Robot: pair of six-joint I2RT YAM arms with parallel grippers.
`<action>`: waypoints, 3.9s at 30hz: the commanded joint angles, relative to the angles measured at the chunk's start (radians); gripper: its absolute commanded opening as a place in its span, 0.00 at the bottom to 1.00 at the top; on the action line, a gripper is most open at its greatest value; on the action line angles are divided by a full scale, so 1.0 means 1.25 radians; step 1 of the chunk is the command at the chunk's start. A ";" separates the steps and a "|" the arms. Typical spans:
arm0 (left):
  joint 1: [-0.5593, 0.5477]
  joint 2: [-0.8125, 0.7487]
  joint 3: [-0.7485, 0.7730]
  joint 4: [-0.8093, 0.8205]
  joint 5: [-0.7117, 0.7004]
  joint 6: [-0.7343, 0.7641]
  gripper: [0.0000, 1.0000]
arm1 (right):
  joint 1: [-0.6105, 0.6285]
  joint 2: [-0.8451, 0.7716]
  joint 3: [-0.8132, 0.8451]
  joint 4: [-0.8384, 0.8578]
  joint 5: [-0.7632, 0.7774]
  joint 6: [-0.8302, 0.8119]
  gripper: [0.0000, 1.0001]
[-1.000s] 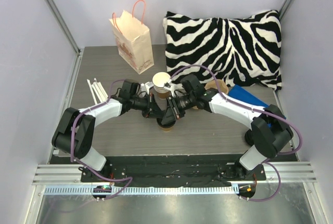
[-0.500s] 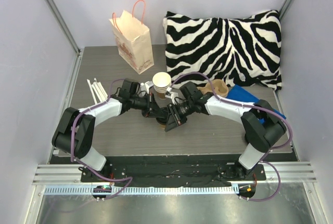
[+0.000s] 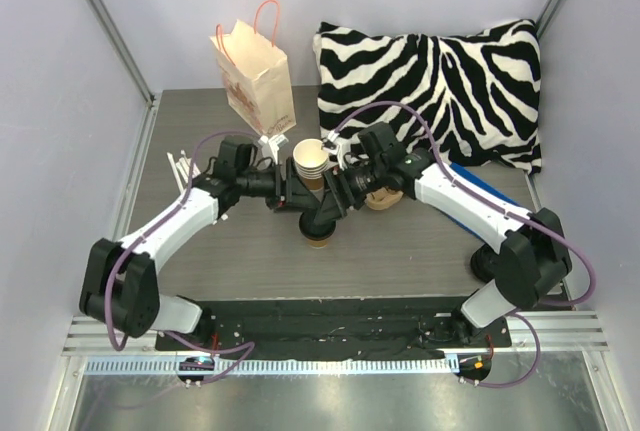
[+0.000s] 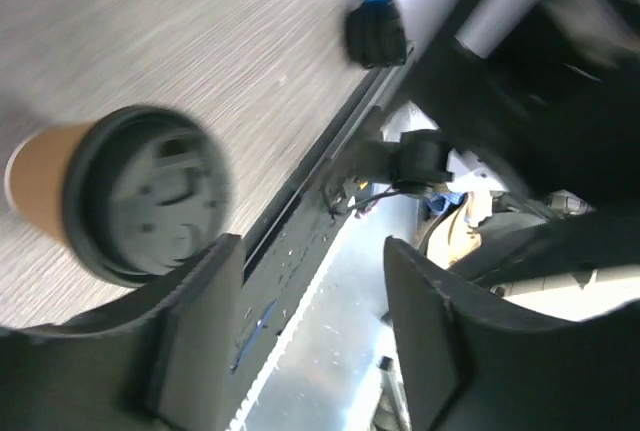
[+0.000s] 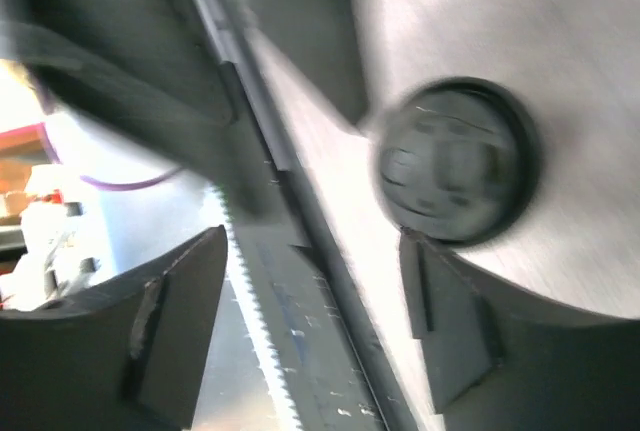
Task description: Pack the takeout coffee
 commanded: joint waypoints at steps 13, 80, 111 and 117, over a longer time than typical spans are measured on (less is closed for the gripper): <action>0.284 -0.206 0.045 -0.191 -0.030 0.103 0.84 | 0.112 0.027 0.021 -0.093 0.433 -0.207 0.86; 0.611 -0.292 0.082 -0.202 0.127 0.231 0.85 | -0.198 0.017 0.299 -0.319 0.342 -0.442 0.92; 0.564 -0.272 0.079 -0.186 0.100 0.237 0.83 | -0.272 0.228 0.232 -0.378 0.577 -0.809 0.47; 0.564 -0.272 0.069 -0.180 0.095 0.236 0.83 | -0.276 0.249 0.245 -0.367 0.577 -0.811 0.40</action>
